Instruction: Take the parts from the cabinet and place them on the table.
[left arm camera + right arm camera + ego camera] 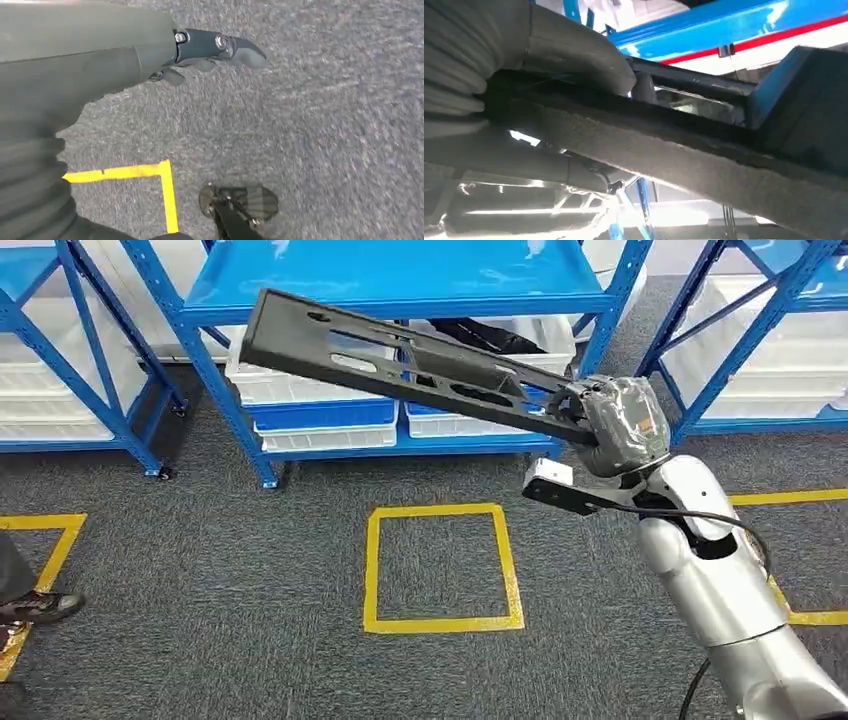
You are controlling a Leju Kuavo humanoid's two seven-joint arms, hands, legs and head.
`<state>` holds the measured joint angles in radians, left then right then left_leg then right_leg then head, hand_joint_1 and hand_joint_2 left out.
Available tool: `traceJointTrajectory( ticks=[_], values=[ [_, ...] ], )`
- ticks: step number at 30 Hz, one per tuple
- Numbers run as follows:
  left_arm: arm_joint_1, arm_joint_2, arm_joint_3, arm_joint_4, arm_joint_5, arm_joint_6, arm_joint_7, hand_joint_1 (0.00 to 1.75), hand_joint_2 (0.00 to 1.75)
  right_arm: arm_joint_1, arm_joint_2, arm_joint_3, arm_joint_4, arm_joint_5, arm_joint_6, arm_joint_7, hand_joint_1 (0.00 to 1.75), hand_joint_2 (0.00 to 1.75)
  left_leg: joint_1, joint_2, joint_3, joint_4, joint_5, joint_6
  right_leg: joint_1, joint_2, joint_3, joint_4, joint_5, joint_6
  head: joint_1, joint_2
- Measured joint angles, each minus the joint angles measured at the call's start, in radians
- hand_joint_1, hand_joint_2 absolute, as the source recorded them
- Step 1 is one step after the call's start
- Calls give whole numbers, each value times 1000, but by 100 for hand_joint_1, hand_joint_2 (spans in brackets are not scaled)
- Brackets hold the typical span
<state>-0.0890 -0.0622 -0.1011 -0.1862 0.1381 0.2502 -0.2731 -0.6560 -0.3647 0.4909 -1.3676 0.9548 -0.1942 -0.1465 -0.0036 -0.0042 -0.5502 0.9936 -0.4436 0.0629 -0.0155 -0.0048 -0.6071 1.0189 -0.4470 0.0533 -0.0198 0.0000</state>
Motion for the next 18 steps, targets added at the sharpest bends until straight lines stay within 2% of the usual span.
traceJointTrajectory(
  ticks=[1,2,3,4,5,6,7,8,9,10,11,13,14,15,16,17,18],
  values=[
    [-4,0,0,0,0,1,1,0,175,1,-5,-6,0,0,0,0,175,175,-4,-4,-1,-14,-2,-1,2,2,-21,25,-29,-4,0,0],
    [-7,0,0,0,-1,2,2,0,175,2,-11,-11,-1,0,0,0,175,175,-4,-2,-14,-13,4,6,0,2,-44,87,-72,-14,6,0],
    [-7,-1,0,0,-1,2,3,0,175,5,-13,-15,-1,0,0,1,175,175,-5,-2,-23,-12,8,8,-3,3,-71,169,-112,-19,7,0],
    [-7,-3,0,0,-2,2,3,0,175,12,-16,-15,-1,1,0,1,175,175,-4,1,-29,-11,13,8,-6,3,-93,249,-141,-18,7,0],
    [-7,-4,0,0,-2,2,3,0,175,21,-16,-15,-1,0,0,1,175,175,-4,2,-35,-10,19,7,-7,3,-102,297,-144,-9,7,0],
    [-7,-6,0,0,-2,2,3,0,175,26,-17,-15,-1,0,0,1,175,175,-2,4,-42,-9,25,4,-10,3,-90,296,-125,6,8,0],
    [-8,-8,0,0,-2,2,4,0,175,26,-18,-16,-1,1,0,1,175,175,0,6,-49,-5,30,0,-15,3,-58,253,-95,22,7,0],
    [-9,-10,0,0,-3,2,4,0,175,26,-19,-17,-1,1,0,2,175,175,4,6,-58,1,33,-5,-19,2,-12,181,-63,37,6,0],
    [-11,-10,0,0,-4,2,5,0,175,25,-20,-21,-2,1,0,1,175,175,7,6,-69,12,36,-10,-26,2,46,87,-37,50,8,0],
    [-14,-7,0,0,-5,2,5,0,175,23,-21,-22,-2,0,0,1,175,175,3,5,-83,21,40,-17,-23,3,89,19,-67,49,11,0],
    [-16,-9,-1,0,-8,2,5,0,175,23,-21,-23,-5,0,0,2,175,175,2,4,-92,28,47,-26,-5,8,98,1,-66,37,12,0],
    [-15,-9,-1,0,-11,2,5,0,175,25,-23,-24,-5,0,0,2,175,175,-2,1,-102,29,66,-35,-5,6,75,13,-56,23,11,0],
    [-13,-8,-1,0,-11,1,5,0,175,27,-23,-24,-5,0,0,2,175,175,-2,0,-109,30,71,-39,-8,4,67,14,-50,13,11,0],
    [-10,-6,-1,0,-11,1,4,0,175,28,-23,-23,-5,0,0,2,175,175,5,1,-121,38,52,-47,-25,2,53,12,-37,-9,11,0],
    [-10,-6,-1,0,-12,1,5,0,175,30,-23,-23,-5,0,0,2,175,175,6,2,-132,62,1,-54,-21,0,40,12,-26,-26,10,0],
    [-10,-7,-1,0,-13,1,4,0,175,30,-23,-23,-7,1,0,2,175,175,7,1,-147,116,-69,-59,-19,-1,25,12,-14,-45,9,0],
    [-11,-7,-1,0,-13,1,3,0,175,30,-23,-24,-8,0,0,2,175,175,9,2,-162,187,-127,-63,-16,-1,10,13,-1,-53,9,0]
  ],
)
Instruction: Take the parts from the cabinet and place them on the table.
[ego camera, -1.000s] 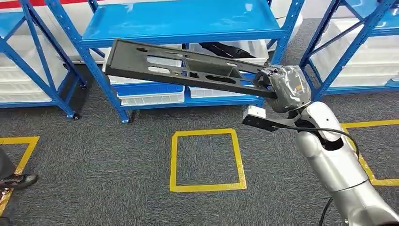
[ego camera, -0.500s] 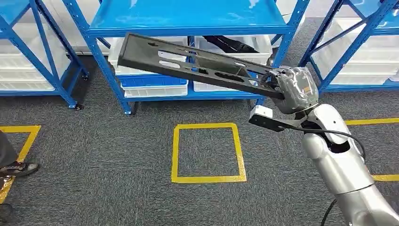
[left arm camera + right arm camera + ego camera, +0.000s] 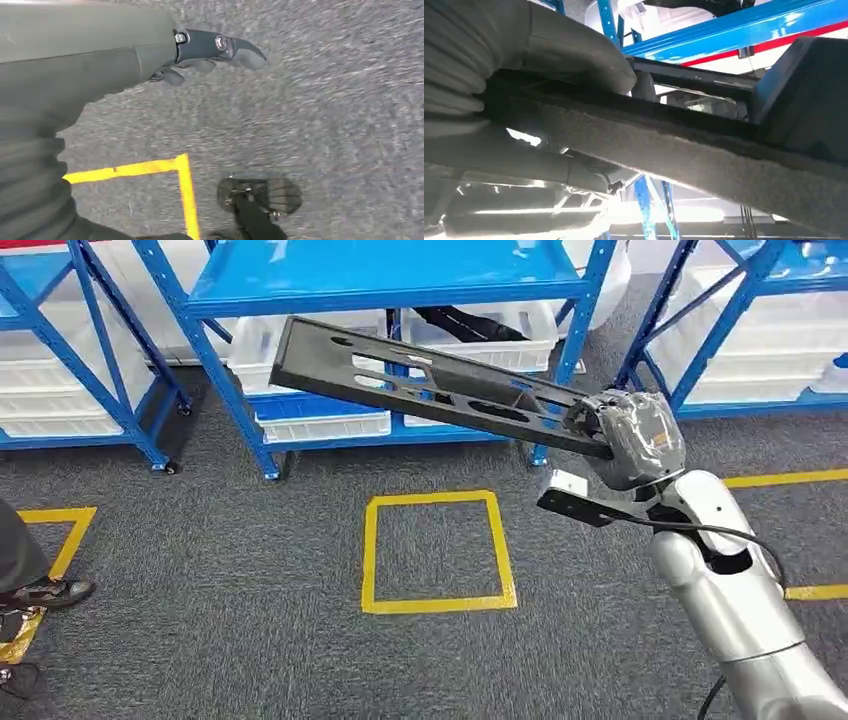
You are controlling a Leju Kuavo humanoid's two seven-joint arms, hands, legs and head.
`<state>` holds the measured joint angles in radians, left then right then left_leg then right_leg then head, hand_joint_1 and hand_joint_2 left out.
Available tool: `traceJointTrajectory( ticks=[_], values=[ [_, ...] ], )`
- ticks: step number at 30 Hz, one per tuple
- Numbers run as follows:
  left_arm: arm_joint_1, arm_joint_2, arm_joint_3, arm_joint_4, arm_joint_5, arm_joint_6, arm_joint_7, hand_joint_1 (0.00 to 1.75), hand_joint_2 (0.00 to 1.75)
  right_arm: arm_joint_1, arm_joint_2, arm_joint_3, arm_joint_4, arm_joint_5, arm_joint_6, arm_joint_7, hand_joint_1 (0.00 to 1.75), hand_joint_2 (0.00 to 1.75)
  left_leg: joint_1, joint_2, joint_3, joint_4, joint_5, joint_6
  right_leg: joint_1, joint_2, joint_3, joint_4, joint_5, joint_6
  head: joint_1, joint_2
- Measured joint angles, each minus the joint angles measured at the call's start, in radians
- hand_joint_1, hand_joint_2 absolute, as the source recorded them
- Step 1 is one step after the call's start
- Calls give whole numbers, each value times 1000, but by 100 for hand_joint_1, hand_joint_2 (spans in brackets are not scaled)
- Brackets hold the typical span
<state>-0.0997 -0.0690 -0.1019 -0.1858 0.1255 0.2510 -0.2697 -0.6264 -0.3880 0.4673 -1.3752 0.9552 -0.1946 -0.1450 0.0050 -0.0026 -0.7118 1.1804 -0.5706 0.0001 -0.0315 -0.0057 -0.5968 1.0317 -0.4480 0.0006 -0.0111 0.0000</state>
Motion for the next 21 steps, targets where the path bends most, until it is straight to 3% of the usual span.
traceJointTrajectory(
  ticks=[1,2,3,4,5,6,7,8,9,11,12,13,14,15,16,17,18,19,20,21],
  values=[
    [-1,0,0,0,0,0,0,0,175,1,0,0,0,0,0,0,175,175,2,0,-12,72,-40,-3,3,0,-15,0,12,-2,0,0],
    [-1,1,0,0,-1,0,0,0,175,2,0,0,0,0,0,0,175,175,3,0,-16,132,-52,-4,6,0,-32,1,26,-3,0,0],
    [-1,1,0,0,-1,0,0,0,175,3,0,0,0,0,0,0,175,175,4,0,-7,159,-33,-2,7,0,-48,1,39,-3,-1,0],
    [-1,0,0,0,-1,0,0,0,175,5,0,0,0,0,0,0,175,175,4,0,21,148,13,2,9,0,-67,1,55,-1,0,0],
    [-2,1,0,0,-1,0,0,0,175,6,0,0,0,0,0,0,175,175,4,0,65,105,56,8,11,1,-84,1,69,1,-1,0],
    [-4,1,0,0,-1,0,0,0,175,5,-1,-3,0,0,0,0,175,175,2,-1,125,37,73,17,14,2,-98,1,82,3,-1,0],
    [-8,2,0,-1,-1,0,-1,0,175,5,-2,-6,-3,1,0,0,175,175,-2,-2,205,-61,39,31,11,1,-103,1,95,6,-1,0],
    [-9,6,0,-3,-2,0,-1,0,175,7,-2,-10,-10,2,-2,1,175,175,-9,0,271,-169,-10,39,19,1,-107,1,103,14,0,0],
    [-11,7,0,-3,-3,0,-2,0,175,6,-3,-13,-10,3,-2,1,175,175,-11,0,274,-180,-16,35,12,-4,-105,-7,117,22,2,0],
    [-12,7,0,-3,-3,0,-3,0,175,4,-1,-13,-13,2,-2,2,175,175,-22,-1,257,-183,10,54,6,-7,-103,-29,152,37,-8,0],
    [-11,6,0,-2,-3,0,-3,0,175,9,-2,-14,-13,2,-2,2,175,175,-11,3,234,-206,45,64,14,-5,-109,-37,161,41,-6,0],
    [-13,6,0,-3,-3,0,-3,0,175,9,-3,-14,-13,2,-2,2,175,175,-11,8,224,-210,65,64,14,-1,-124,-25,126,36,-8,0],
    [-12,6,0,-3,-3,0,-3,0,175,8,-5,-16,-14,2,-2,2,175,175,-10,7,199,-210,86,75,15,1,-137,14,57,22,0,0],
    [-10,6,0,-3,-2,0,-2,0,175,8,-6,-17,-14,2,-3,3,175,175,-11,11,175,-209,107,75,12,1,-155,90,-20,14,4,0],
    [-9,5,0,-3,-2,0,-2,0,175,9,-7,-17,-14,3,-3,3,175,175,-11,12,160,-209,123,75,10,1,-163,165,-65,15,4,0],
    [-9,5,0,-3,-2,0,-3,0,175,12,-7,-17,-14,3,-3,3,175,175,-10,13,138,-208,142,73,7,1,-170,248,-87,26,5,0],
    [-8,4,0,-3,-2,0,-3,0,175,14,-6,-17,-14,3,-2,3,175,175,-10,14,115,-207,161,70,4,1,-165,305,-73,43,8,0],
    [-8,2,0,-3,-2,0,-3,0,175,13,-6,-17,-14,3,-2,3,175,175,-8,16,90,-205,180,66,2,1,-145,320,-37,64,8,0],
    [-8,0,0,-3,-2,0,-3,0,175,13,-5,-17,-14,3,-2,3,175,175,-7,16,67,-203,196,60,-1,1,-102,296,-2,81,7,0],
    [-8,0,0,-3,-2,0,-3,0,175,12,-5,-17,-14,3,-3,3,175,175,-4,17,46,-199,211,54,-3,1,-43,233,10,87,7,0]
  ],
)
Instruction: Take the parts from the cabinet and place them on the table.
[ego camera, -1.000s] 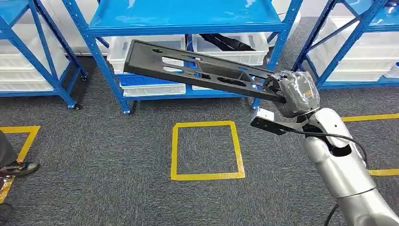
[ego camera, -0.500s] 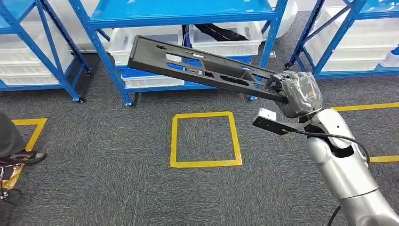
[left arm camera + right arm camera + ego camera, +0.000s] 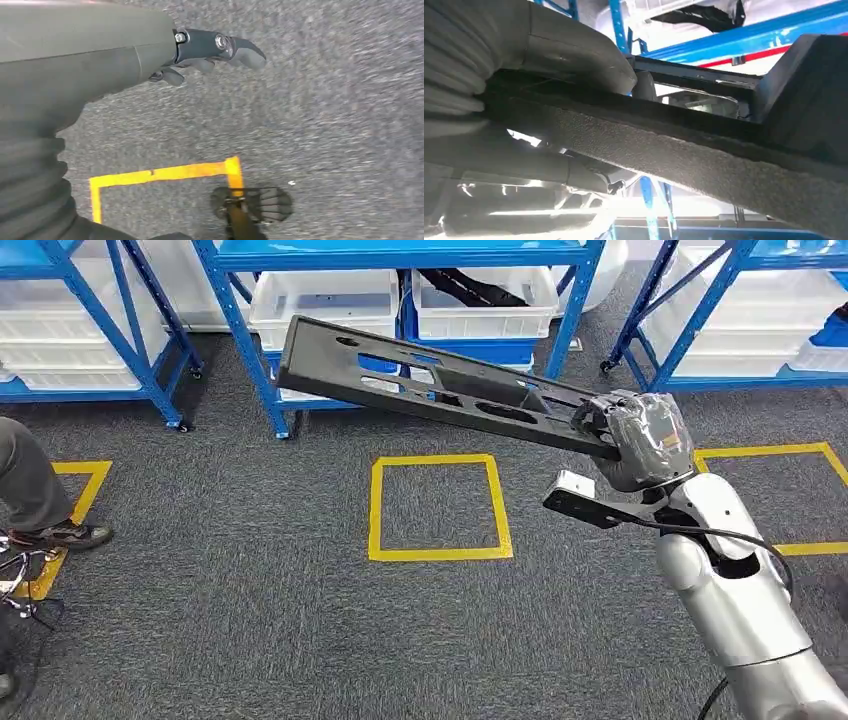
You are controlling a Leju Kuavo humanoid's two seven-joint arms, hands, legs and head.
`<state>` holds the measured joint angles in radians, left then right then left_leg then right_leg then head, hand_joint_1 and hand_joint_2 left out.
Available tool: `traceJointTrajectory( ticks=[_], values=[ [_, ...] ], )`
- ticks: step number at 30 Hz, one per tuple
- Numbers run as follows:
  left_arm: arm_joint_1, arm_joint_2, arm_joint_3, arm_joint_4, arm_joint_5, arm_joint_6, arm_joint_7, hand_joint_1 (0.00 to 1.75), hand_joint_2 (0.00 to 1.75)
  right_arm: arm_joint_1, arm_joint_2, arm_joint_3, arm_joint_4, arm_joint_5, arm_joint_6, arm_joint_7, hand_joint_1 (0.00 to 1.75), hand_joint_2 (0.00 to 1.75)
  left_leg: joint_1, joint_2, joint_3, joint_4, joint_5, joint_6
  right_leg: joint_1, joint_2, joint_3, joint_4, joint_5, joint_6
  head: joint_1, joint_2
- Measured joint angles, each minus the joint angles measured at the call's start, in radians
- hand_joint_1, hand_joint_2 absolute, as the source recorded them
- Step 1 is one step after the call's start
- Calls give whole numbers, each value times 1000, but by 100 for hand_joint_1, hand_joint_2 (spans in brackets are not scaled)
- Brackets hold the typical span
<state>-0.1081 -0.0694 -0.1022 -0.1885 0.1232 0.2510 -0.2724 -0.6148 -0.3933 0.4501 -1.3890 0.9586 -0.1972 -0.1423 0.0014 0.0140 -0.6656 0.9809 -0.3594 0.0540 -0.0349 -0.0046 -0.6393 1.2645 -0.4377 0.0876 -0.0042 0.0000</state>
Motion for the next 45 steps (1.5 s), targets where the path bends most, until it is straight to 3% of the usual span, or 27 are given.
traceJointTrajectory(
  ticks=[2,3,4,6,7,9,11,13,15,16,17,18,19,22,25,27,28,30,31,32,34,36,37,39,42,43,45],
  values=[
    [-1,3,0,-1,0,0,0,0,175,-6,1,0,0,1,0,0,175,175,-9,-3,-27,16,20,-15,3,3,179,-224,-91,-14,5,0],
    [-1,3,0,-2,0,0,0,0,175,-8,1,-2,-1,1,0,0,175,175,-12,-3,-31,17,36,-19,14,8,198,-291,-130,-35,0,0],
    [-2,3,0,-2,0,0,-1,0,175,-5,2,0,0,2,0,0,175,175,-12,-5,-35,8,55,-19,14,7,181,-279,-119,-37,-5,0],
    [5,4,0,0,0,0,-1,0,175,-1,3,2,2,1,0,0,175,175,-6,-6,-47,0,80,-27,3,3,156,-272,-101,-61,-5,0],
    [8,5,0,1,0,0,-1,0,175,-1,4,3,3,2,0,0,175,175,1,-8,-56,15,38,-34,-1,-1,148,-272,-87,-74,-7,0],
    [13,4,0,1,0,0,0,0,175,-3,5,3,3,2,0,0,175,175,3,-11,-83,132,-113,-46,4,-2,119,-271,-54,-95,-9,0],
    [10,3,0,1,0,0,-3,0,175,-4,5,4,3,2,0,0,175,175,7,-12,-114,295,-199,-53,8,-2,81,-270,-29,-97,-10,0],
    [10,3,0,1,0,-4,-31,0,175,0,6,3,3,0,0,0,175,175,10,-12,-107,381,-154,-54,11,-1,47,-269,-3,-95,-10,0],
    [9,3,0,1,0,-4,-44,0,175,1,5,0,3,-11,0,0,175,175,10,-18,-32,314,-75,-43,13,12,16,-269,23,-87,-10,0],
    [9,3,0,1,0,-3,-44,0,175,-1,5,-2,3,-16,0,0,175,175,9,-43,39,226,-83,-30,13,16,6,-269,35,-83,-10,0],
    [10,7,0,1,1,-2,-44,0,175,-2,7,-5,2,-21,0,0,175,175,7,-99,140,109,-133,-13,11,20,2,-269,42,-77,-9,0],
    [12,6,0,1,1,0,-45,0,175,-3,8,-7,2,-23,0,0,175,175,2,-103,194,20,-165,-9,16,23,2,-268,49,-73,-11,0],
    [11,6,0,1,1,1,-45,0,175,-8,9,-8,2,-25,1,0,175,175,-1,-90,203,3,-179,-13,18,30,-5,-269,63,-63,-10,0],
    [11,2,0,1,1,3,-43,0,175,-10,8,-14,2,-29,1,0,175,175,7,-43,192,-16,-155,3,24,43,-29,-263,80,-48,-8,0],
    [13,2,0,1,1,4,-40,0,175,-10,7,-20,3,-29,2,0,175,175,0,-10,163,-15,-133,14,20,20,-115,-70,-37,-68,-2,0],
    [14,1,0,1,1,5,-32,0,175,-7,8,-20,5,-29,4,0,175,175,-1,14,145,-15,-119,11,18,17,-149,53,-85,-60,0,0],
    [14,0,0,1,1,6,-31,0,175,-7,8,-21,7,-28,7,0,175,175,-1,27,137,-14,-114,8,16,14,-128,45,-84,-51,0,0],
    [14,-3,0,1,0,7,-27,0,175,-8,8,-23,7,-28,7,1,175,175,1,52,130,-11,-108,2,11,-2,-11,-112,-45,-30,0,0],
    [14,-4,0,1,0,7,-27,0,175,-9,8,-25,7,-28,6,1,175,175,1,62,128,-6,-108,0,7,-30,55,-209,-24,-21,0,0],
    [13,-2,0,1,-2,7,-27,0,175,-12,8,-26,8,-28,7,1,175,175,-10,73,122,2,-111,-8,14,-76,83,-270,-40,-23,2,0],
    [12,-2,0,1,-5,8,-25,0,175,-11,5,-30,8,-28,7,2,175,175,-16,87,117,9,-111,-13,15,-42,83,-268,-26,-47,-3,0],
    [12,-2,0,1,-7,8,-25,0,175,-5,0,-31,9,-28,7,2,175,175,-11,102,117,10,-108,-18,15,-23,77,-264,-23,-53,-3,0],
    [12,-2,0,1,-8,8,-25,0,175,-6,-2,-33,9,-28,7,2,175,175,-7,102,111,19,-114,-23,7,-12,76,-267,-17,-62,-4,0],
    [11,-2,0,1,-8,8,-25,0,175,-8,-2,-36,9,-28,7,2,175,175,3,16,77,107,-188,-37,6,3,69,-267,-10,-74,-5,0],
    [14,-2,0,1,-10,8,-24,0,175,-2,0,-36,9,-29,7,2,175,175,3,-7,-26,327,-280,-40,12,35,54,-266,-1,-86,-7,0],
    [16,-2,0,1,-10,8,-23,0,175,2,-1,-37,9,-28,7,2,175,175,3,-8,-29,332,-267,-36,13,49,52,-266,1,-88,-7,0],
    [16,-2,0,1,-10,8,-22,0,175,4,-5,-40,9,-28,7,2,175,175,2,-20,27,220,-192,-21,18,75,51,-266,5,-85,-7,0]
  ],
)
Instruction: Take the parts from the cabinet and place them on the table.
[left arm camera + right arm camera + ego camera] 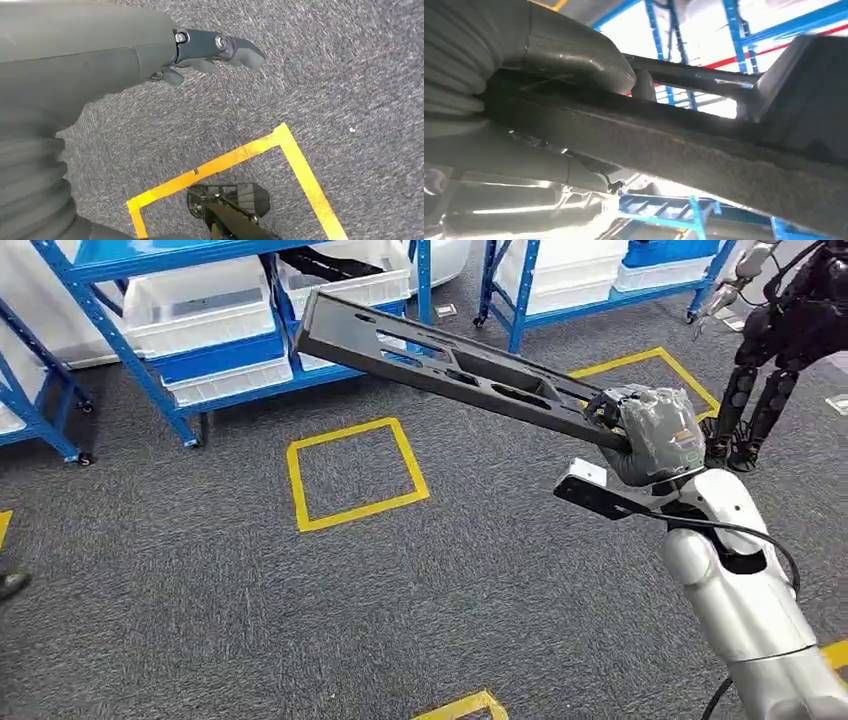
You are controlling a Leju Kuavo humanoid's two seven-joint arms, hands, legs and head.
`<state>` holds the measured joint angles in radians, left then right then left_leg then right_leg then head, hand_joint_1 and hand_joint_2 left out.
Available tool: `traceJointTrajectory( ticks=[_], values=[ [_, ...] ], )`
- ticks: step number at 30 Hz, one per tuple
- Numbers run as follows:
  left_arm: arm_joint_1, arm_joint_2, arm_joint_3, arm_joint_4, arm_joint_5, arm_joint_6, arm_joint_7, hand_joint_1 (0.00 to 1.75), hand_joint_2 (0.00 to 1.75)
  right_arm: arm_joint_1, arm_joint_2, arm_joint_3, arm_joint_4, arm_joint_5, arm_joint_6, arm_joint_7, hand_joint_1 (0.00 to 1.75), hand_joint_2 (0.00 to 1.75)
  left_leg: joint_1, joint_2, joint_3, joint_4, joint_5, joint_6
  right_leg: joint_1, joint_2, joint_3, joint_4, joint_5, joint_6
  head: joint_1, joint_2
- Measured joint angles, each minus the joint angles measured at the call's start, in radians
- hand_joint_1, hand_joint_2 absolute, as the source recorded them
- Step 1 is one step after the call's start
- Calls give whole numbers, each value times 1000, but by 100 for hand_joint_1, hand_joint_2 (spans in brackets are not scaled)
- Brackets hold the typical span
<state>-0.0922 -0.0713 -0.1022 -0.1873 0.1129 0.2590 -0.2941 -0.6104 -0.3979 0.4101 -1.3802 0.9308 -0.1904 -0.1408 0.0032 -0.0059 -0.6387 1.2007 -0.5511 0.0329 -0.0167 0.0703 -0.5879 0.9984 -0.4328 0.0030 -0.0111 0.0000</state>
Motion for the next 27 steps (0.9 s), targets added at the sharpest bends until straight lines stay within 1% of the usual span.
traceJointTrajectory(
  ticks=[1,2,3,4,5,6,7,8,9,10,11,12,13,14,15,16,17,18,19,20,21,22,23,24,25,26,27],
  values=[
    [0,0,0,0,-1,0,0,0,175,0,-1,-2,-1,0,0,0,175,175,-1,-21,44,-89,46,12,2,13,1,0,1,2,0,0],
    [0,3,0,0,-1,1,1,0,175,1,-2,-5,-1,0,0,0,175,175,-1,-92,80,-171,76,29,-5,23,-1,-1,4,3,1,0],
    [3,3,0,0,-2,1,3,0,175,-3,-2,-5,-1,0,0,0,175,175,4,-114,86,-181,74,34,9,34,-7,2,9,8,5,0],
    [3,3,0,0,-5,2,3,0,175,0,-2,-5,-2,0,0,2,175,175,-4,-99,88,-184,73,33,-3,47,-14,2,13,14,0,0],
    [1,3,0,0,-5,3,5,0,175,4,-3,-8,-3,2,0,5,175,175,-5,-87,86,-186,72,35,-7,61,-18,0,17,21,-4,0],
    [0,3,0,0,-5,3,5,0,175,6,-7,-11,-3,2,0,5,175,175,-8,-74,88,-193,72,36,-8,73,-23,-4,24,30,-6,0],
    [-2,1,0,0,-5,3,6,0,175,6,-13,-15,-4,3,-1,5,175,175,0,-52,91,-212,81,34,6,87,-32,-6,29,40,-4,0],
    [-3,-2,0,0,-6,4,6,0,175,8,-17,-18,-5,3,-1,6,175,175,3,-36,95,-223,90,31,5,26,-47,20,13,33,-4,0],
    [-2,-1,0,0,-6,4,6,0,175,4,-23,-19,-5,3,-1,6,175,175,3,-25,93,-225,92,36,8,-18,-73,71,-19,27,4,0],
    [1,-1,0,0,-6,3,6,0,175,2,-22,-19,-6,3,-1,6,175,175,1,-5,91,-224,92,36,6,-41,-112,154,-56,24,8,0],
    [3,-1,0,0,-6,3,4,0,175,8,-20,-19,-6,3,-1,7,175,175,-1,10,90,-224,93,36,4,-51,-146,233,-86,23,7,0],
    [5,-1,0,0,-6,1,2,0,175,16,-20,-19,-6,3,-1,10,175,175,-2,25,87,-223,93,36,1,-56,-173,298,-106,28,7,0],
    [8,0,0,0,-6,-5,-3,0,175,29,-22,-22,-7,3,-2,15,175,175,-2,41,87,-223,93,36,-2,-59,-175,318,-107,36,8,0],
    [10,1,0,0,-6,-8,-8,0,175,42,-23,-25,-10,11,-3,18,175,175,-2,55,87,-223,93,36,-5,-61,-154,286,-94,46,7,0],
    [13,2,0,0,-5,-10,-10,0,175,56,-22,-26,-14,22,-5,24,175,175,-2,70,88,-222,92,34,-9,-70,-103,203,-64,58,9,0],
    [14,2,1,0,-5,-12,-11,0,175,68,-20,-27,-19,40,-11,28,175,175,-1,81,89,-222,91,31,-13,-89,-46,103,-33,67,8,0],
    [15,3,1,0,-5,-16,-11,0,175,81,-14,-27,-23,61,-24,34,175,175,-6,92,92,-218,87,25,-13,-146,9,6,-11,70,9,0],
    [16,5,1,0,-5,-19,-11,0,175,88,-2,-26,-24,81,-38,36,175,175,-13,103,90,-216,83,18,-3,-169,22,-7,-17,58,10,0],
    [17,6,1,1,-5,-19,-11,0,175,102,15,-25,-27,96,-48,38,175,175,-16,115,91,-215,83,12,2,-143,13,-9,-9,48,6,0],
    [17,6,1,1,-5,-19,-10,0,175,113,21,-24,-29,106,-51,41,175,175,-17,126,91,-214,83,11,0,-134,11,-9,-8,45,7,0],
    [17,6,1,1,-2,-19,-9,0,175,123,29,-23,-29,117,-53,42,175,175,-15,136,94,-215,83,9,1,-120,8,-7,-7,44,4,0],
    [17,6,1,1,2,-19,-5,0,175,127,40,-21,-29,131,-53,45,175,175,-12,147,94,-213,81,4,-8,-109,6,-10,-3,35,7,0],
    [17,9,2,1,3,-18,-3,0,175,127,55,-18,-29,146,-52,47,175,175,-2,102,88,-199,63,-10,-20,-96,6,-12,1,29,6,0],
    [18,10,3,1,6,-16,-3,0,175,123,71,-16,-28,159,-51,48,175,175,2,49,72,-160,29,-14,-20,-86,1,-12,6,16,2,0],
    [20,9,5,1,13,-13,-2,0,175,121,88,-11,-27,168,-50,51,175,175,3,18,37,-78,-23,-16,-19,-76,-3,-11,9,9,0,0],
    [23,9,8,1,13,-13,-3,0,175,117,104,-6,-25,173,-48,51,175,175,3,8,-3,8,-64,-18,-16,-63,-8,-11,13,4,0,0],
    [25,9,10,1,14,-11,-2,0,175,113,115,-3,-22,174,-47,51,175,175,5,5,-35,79,-91,-20,-14,-49,-13,-11,15,2,0,0]
  ],
)
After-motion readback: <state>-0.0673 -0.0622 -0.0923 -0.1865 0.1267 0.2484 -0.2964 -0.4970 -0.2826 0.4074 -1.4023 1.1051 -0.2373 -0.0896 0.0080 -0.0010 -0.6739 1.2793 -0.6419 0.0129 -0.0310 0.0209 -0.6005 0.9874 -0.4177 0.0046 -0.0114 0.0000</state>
